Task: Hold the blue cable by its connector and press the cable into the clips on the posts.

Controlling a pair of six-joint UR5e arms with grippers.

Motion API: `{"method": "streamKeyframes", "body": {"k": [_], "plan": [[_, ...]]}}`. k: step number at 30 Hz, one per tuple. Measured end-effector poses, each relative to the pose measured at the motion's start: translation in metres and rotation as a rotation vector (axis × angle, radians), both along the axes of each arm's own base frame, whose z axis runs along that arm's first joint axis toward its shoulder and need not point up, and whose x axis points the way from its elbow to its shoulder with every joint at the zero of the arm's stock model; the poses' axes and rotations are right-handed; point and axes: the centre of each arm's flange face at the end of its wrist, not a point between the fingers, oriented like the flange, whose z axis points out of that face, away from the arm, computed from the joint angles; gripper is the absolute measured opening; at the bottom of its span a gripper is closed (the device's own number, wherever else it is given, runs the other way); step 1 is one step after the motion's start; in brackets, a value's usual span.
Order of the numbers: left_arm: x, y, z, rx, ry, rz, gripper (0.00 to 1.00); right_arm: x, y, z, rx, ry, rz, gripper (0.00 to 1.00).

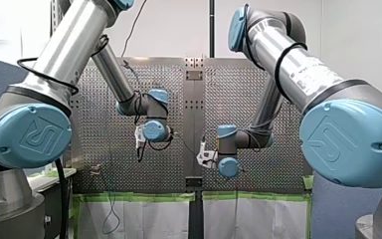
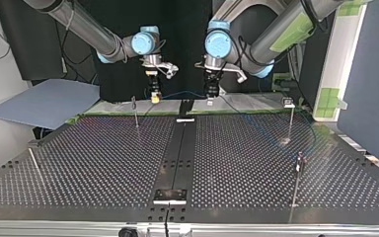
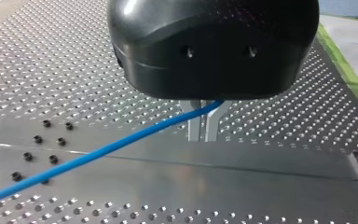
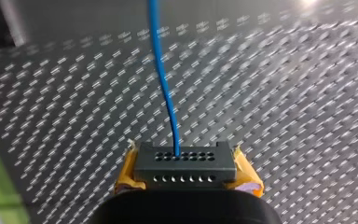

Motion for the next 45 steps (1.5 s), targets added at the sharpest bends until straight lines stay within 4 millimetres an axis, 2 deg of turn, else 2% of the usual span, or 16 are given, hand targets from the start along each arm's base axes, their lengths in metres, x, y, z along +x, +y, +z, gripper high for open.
{"method": "streamKeyframes", "body": {"k": [5, 14, 27, 39, 42, 45], "plan": [[-0.002, -0.012, -0.016, 0.002, -0.009, -0.025, 0.0, -0.015, 0.006, -0.014, 0.009, 0.005, -0.002, 0.0], [0.006, -0.047, -0.033, -0.026, -0.064, -0.065, 0.0, -0.046, 0.016, -0.032, 0.042, 0.018, -0.011, 0.0], [0.011, -0.084, -0.064, -0.019, -0.063, -0.092, 0.0, -0.098, 0.041, -0.058, 0.147, 0.049, -0.04, 0.0], [-0.002, -0.096, -0.118, 0.028, 0.001, -0.109, 0.0, -0.146, 0.061, -0.075, 0.226, 0.089, -0.071, 0.0], [-0.006, -0.105, -0.129, 0.056, 0.017, -0.125, 0.0, -0.157, 0.062, -0.077, 0.225, 0.095, -0.07, 0.0], [-0.01, -0.114, -0.139, 0.076, 0.028, -0.139, 0.0, -0.16, 0.056, -0.075, 0.202, 0.087, -0.063, 0.0]]}}
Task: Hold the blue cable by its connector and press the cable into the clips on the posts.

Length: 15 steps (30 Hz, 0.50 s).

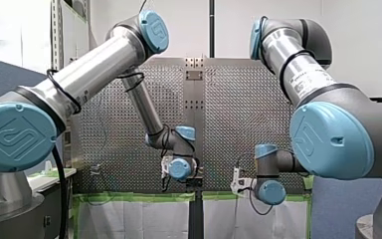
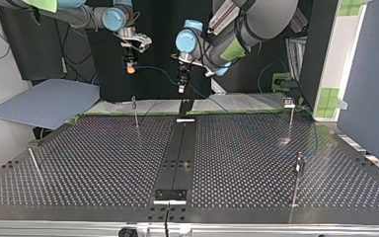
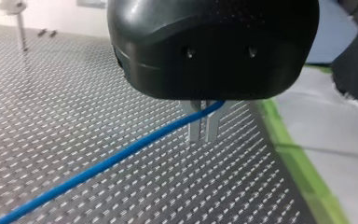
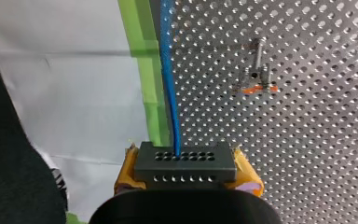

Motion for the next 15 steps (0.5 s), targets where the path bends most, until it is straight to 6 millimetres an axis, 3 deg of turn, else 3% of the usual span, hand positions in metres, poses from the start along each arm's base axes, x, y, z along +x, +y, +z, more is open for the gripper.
{"method": "streamKeyframes", "body": {"k": [8, 15], "plan": [[-0.01, -0.021, -0.028, 0.035, 0.032, -0.019, 0.0, -0.001, -0.033, 0.011, -0.091, -0.05, 0.014, 0.0], [-0.014, -0.03, -0.055, 0.066, 0.064, -0.026, 0.0, -0.02, -0.058, 0.015, -0.126, -0.083, 0.012, 0.0]]}}
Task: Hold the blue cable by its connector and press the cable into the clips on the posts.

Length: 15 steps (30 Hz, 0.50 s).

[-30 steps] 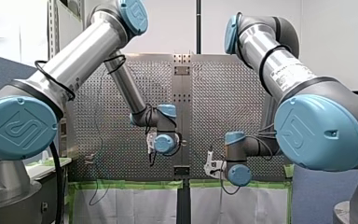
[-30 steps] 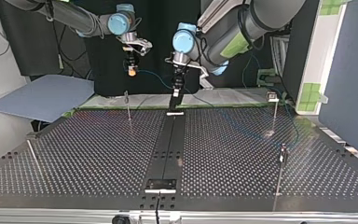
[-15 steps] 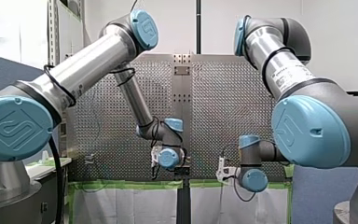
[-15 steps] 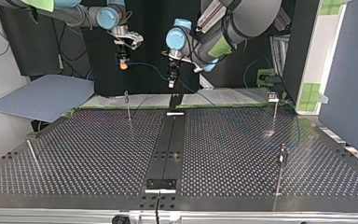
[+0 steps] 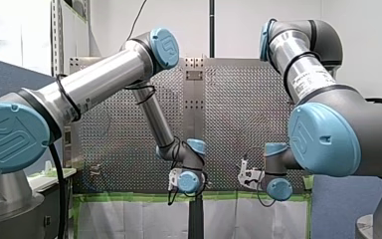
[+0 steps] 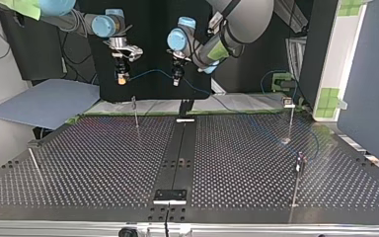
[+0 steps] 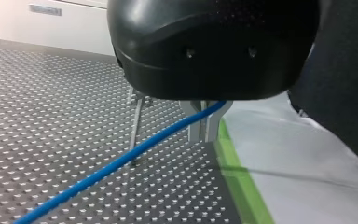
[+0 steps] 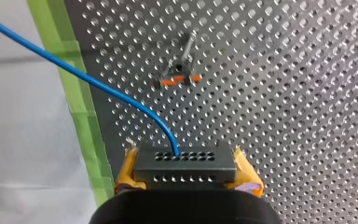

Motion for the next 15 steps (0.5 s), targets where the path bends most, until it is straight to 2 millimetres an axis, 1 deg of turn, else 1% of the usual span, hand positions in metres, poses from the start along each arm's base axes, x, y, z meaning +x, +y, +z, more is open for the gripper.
{"method": "streamKeyframes", "body": {"k": [6, 10, 13, 15], "plan": [[-0.004, -0.005, -0.025, 0.03, 0.028, 0.001, 0.0, -0.016, -0.014, 0.001, -0.008, -0.012, -0.004, 0.0], [-0.012, -0.007, -0.045, 0.053, 0.046, 0.01, 0.0, -0.03, -0.026, 0.002, -0.013, -0.016, -0.028, 0.0], [-0.015, -0.01, -0.053, 0.057, 0.05, 0.021, 0.0, -0.039, -0.035, 0.003, -0.022, -0.019, -0.051, 0.0], [-0.016, -0.016, -0.053, 0.048, 0.045, 0.019, 0.0, -0.044, -0.04, 0.003, -0.024, -0.022, -0.061, 0.0]]}}
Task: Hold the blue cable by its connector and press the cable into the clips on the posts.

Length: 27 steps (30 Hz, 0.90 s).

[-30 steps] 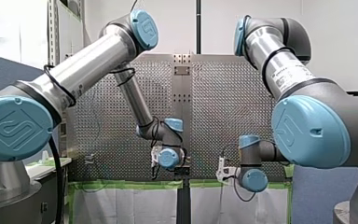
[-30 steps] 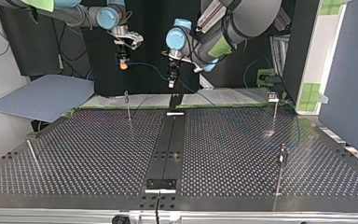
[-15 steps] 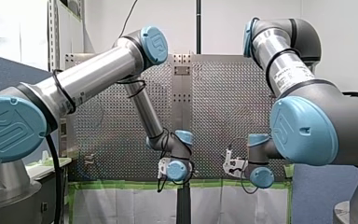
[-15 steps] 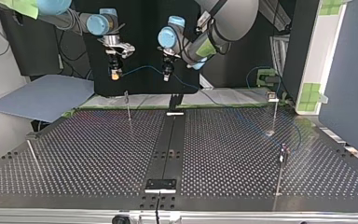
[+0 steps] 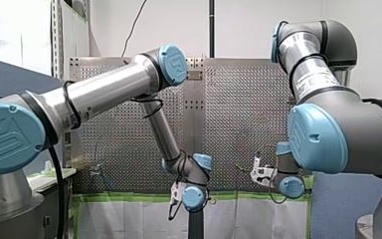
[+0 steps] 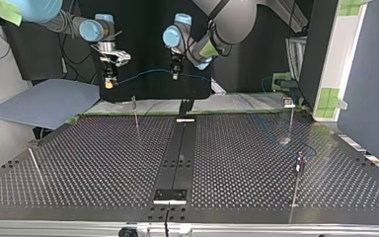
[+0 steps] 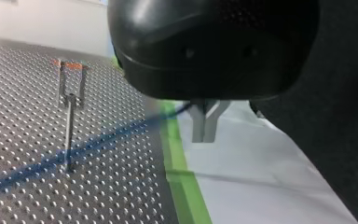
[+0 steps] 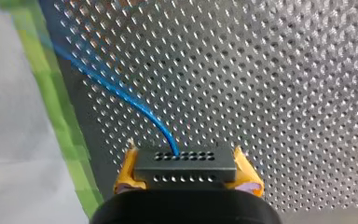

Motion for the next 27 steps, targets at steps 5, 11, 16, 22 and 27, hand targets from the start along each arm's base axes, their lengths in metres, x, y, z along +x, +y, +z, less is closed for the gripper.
{"method": "streamKeyframes", "body": {"k": [5, 11, 16, 22, 27], "plan": [[-0.001, -0.017, 0.007, -0.022, -0.013, -0.001, 0.0, -0.01, -0.01, -0.007, 0.005, 0.004, -0.019, 0.0], [-0.001, -0.039, 0.019, -0.058, -0.036, 0.0, 0.0, -0.022, -0.018, -0.015, 0.011, 0.015, -0.042, 0.0], [0.004, -0.053, 0.029, -0.082, -0.052, 0.004, 0.0, -0.03, -0.034, -0.012, 0.0, 0.008, -0.058, 0.0], [0.011, -0.067, 0.04, -0.093, -0.057, 0.003, 0.0, -0.037, -0.055, -0.006, -0.011, -0.003, -0.067, 0.0], [0.019, -0.076, 0.05, -0.101, -0.064, 0.003, 0.0, -0.042, -0.069, -0.001, -0.024, -0.023, -0.065, 0.0]]}}
